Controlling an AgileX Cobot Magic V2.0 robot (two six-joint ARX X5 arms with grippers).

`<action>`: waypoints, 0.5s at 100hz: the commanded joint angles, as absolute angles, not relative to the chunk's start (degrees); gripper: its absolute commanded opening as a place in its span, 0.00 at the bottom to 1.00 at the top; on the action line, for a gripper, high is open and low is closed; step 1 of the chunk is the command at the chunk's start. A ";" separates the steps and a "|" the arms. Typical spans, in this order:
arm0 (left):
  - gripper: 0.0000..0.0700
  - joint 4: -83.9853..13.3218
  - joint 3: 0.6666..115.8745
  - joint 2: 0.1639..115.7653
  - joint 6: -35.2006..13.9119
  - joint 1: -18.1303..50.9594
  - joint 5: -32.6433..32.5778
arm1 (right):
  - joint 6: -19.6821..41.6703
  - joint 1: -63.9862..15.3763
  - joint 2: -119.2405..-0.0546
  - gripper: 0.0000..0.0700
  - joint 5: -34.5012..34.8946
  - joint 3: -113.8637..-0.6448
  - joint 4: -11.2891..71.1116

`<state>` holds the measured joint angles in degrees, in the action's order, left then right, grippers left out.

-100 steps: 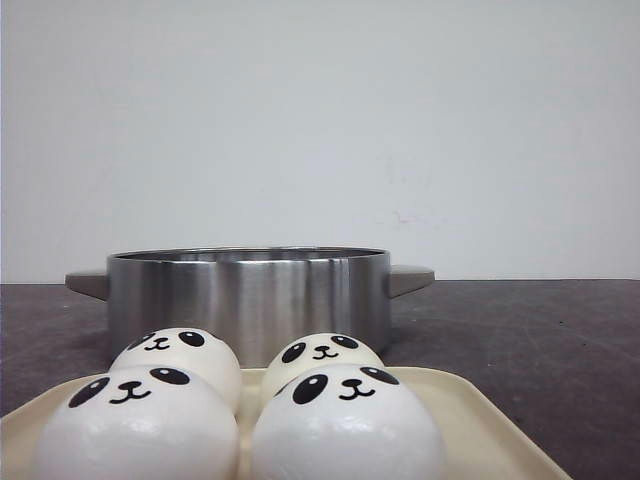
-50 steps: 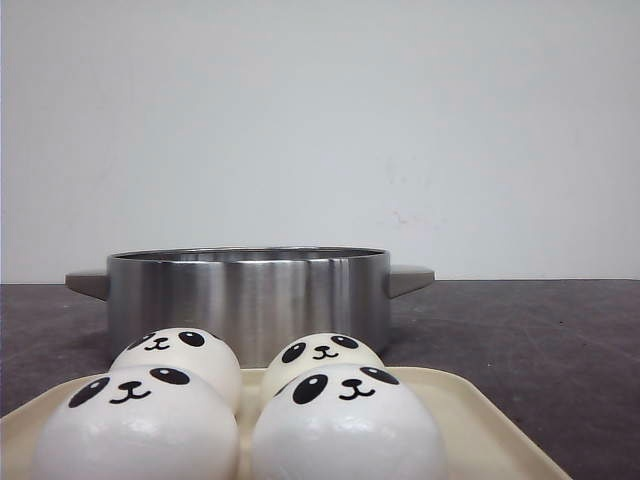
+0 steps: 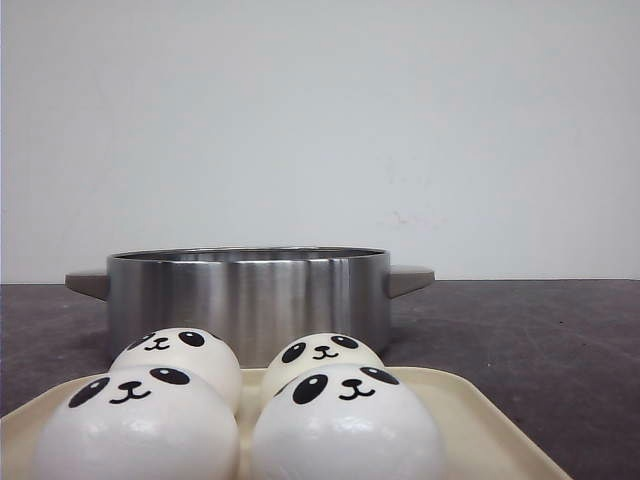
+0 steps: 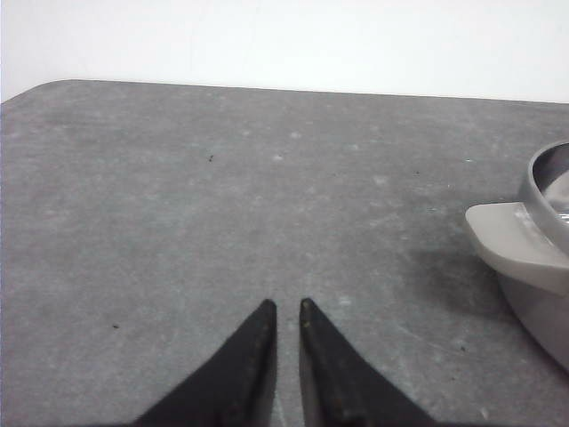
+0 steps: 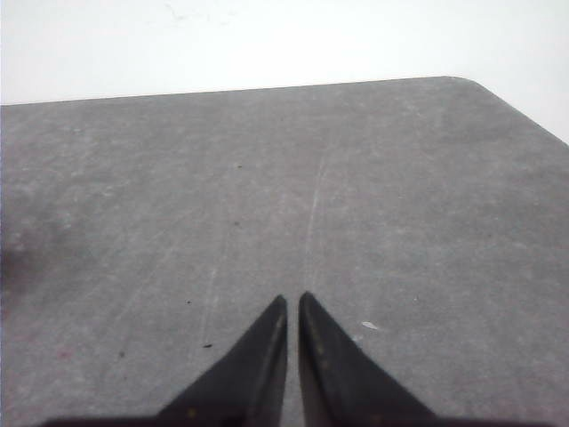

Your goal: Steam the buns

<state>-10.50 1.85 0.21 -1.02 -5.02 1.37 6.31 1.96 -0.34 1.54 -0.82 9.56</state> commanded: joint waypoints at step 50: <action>0.00 -10.79 1.61 0.16 -12.75 -5.15 1.91 | 18.37 2.00 -0.21 0.04 6.70 -0.78 -1.96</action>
<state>-10.50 1.87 0.21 -6.33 -5.02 1.63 13.50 1.96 -0.34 4.58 -0.82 1.19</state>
